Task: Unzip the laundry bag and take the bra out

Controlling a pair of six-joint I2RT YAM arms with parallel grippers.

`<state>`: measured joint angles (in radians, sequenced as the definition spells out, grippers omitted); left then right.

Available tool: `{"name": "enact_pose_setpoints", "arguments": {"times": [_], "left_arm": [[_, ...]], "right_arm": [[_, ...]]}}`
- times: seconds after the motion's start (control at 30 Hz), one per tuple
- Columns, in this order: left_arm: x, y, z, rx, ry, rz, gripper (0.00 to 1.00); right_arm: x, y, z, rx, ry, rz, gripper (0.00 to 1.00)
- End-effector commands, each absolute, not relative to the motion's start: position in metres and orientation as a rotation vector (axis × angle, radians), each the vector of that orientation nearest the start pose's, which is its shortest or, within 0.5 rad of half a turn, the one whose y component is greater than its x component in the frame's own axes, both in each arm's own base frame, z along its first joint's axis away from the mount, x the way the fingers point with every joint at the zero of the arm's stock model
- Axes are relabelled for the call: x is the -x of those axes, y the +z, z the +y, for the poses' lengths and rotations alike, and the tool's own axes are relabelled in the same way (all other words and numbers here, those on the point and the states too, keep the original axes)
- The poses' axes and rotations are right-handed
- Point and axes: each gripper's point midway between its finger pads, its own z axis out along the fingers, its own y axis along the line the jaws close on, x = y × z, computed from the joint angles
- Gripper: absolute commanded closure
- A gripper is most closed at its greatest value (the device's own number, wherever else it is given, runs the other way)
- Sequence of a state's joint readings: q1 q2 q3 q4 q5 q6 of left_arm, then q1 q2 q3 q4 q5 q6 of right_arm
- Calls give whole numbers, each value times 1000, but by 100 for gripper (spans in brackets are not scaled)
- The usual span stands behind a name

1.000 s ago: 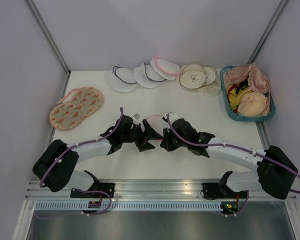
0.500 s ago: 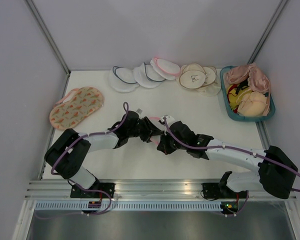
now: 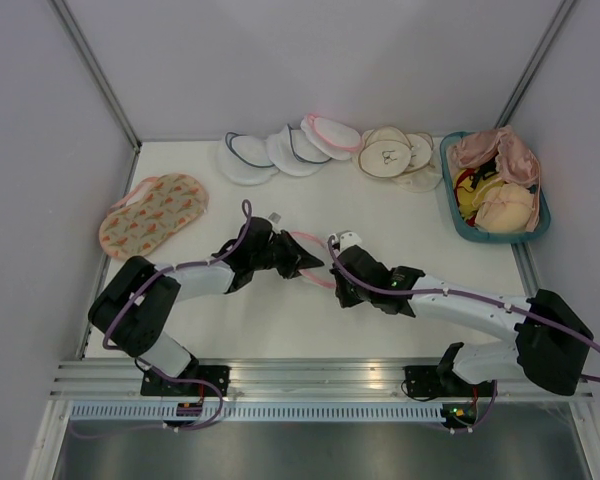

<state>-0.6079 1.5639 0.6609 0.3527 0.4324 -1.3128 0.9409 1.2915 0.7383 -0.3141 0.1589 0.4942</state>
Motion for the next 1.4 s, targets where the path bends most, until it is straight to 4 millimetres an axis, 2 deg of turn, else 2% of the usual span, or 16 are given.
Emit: {"name": "enact_pose_setpoints", "arguments": {"times": [0.0, 0.13, 0.23, 0.37, 0.5, 0.57, 0.6, 0.7, 0.87, 1.07, 1.1, 1.13, 1.17, 1.2, 1.33, 1.37], "left_arm": [[-267, 109, -322, 463, -1493, 2432, 87], [-260, 110, -330, 392, -1565, 2464, 89], [-256, 112, -332, 350, -1590, 2473, 89], [-251, 114, -333, 297, -1613, 2475, 89], [-246, 116, -332, 277, -1632, 2473, 88], [-245, 118, -331, 270, -1637, 2460, 80], [-245, 120, -330, 272, -1638, 2453, 62], [-245, 118, -327, 297, -1615, 2455, 31], [-248, 120, -316, 345, -1534, 2442, 22], [-251, 131, -288, 384, -1348, 2418, 15], [-254, 133, -281, 382, -1314, 2400, 14], [-252, 133, -276, 389, -1294, 2404, 13], [-249, 138, -269, 391, -1280, 2399, 12], [-248, 135, -261, 411, -1261, 2400, 12], [-235, 124, -230, 470, -1165, 2410, 12], [-230, 118, -223, 485, -1139, 2418, 12]], "right_arm": [[-210, 70, 218, 364, 159, 2449, 99], [-227, 66, 205, 292, -12, 2425, 100], [-239, 65, 203, 265, -78, 2397, 100], [-250, 65, 206, 244, -95, 2368, 100], [-256, 67, 198, 224, -135, 2359, 99], [-256, 68, 196, 228, -138, 2356, 99], [-256, 71, 196, 232, -132, 2350, 100], [-253, 73, 197, 247, -95, 2350, 100], [-244, 75, 196, 295, -43, 2359, 100], [-238, 82, 178, 330, -110, 2354, 98], [-237, 84, 176, 321, -109, 2352, 75], [-233, 84, 183, 348, -60, 2368, 58], [-231, 84, 181, 358, -71, 2374, 43], [-231, 85, 178, 342, -85, 2378, 23], [-233, 100, 167, 311, -171, 2380, 2], [-232, 103, 168, 314, -163, 2382, 2]]}}
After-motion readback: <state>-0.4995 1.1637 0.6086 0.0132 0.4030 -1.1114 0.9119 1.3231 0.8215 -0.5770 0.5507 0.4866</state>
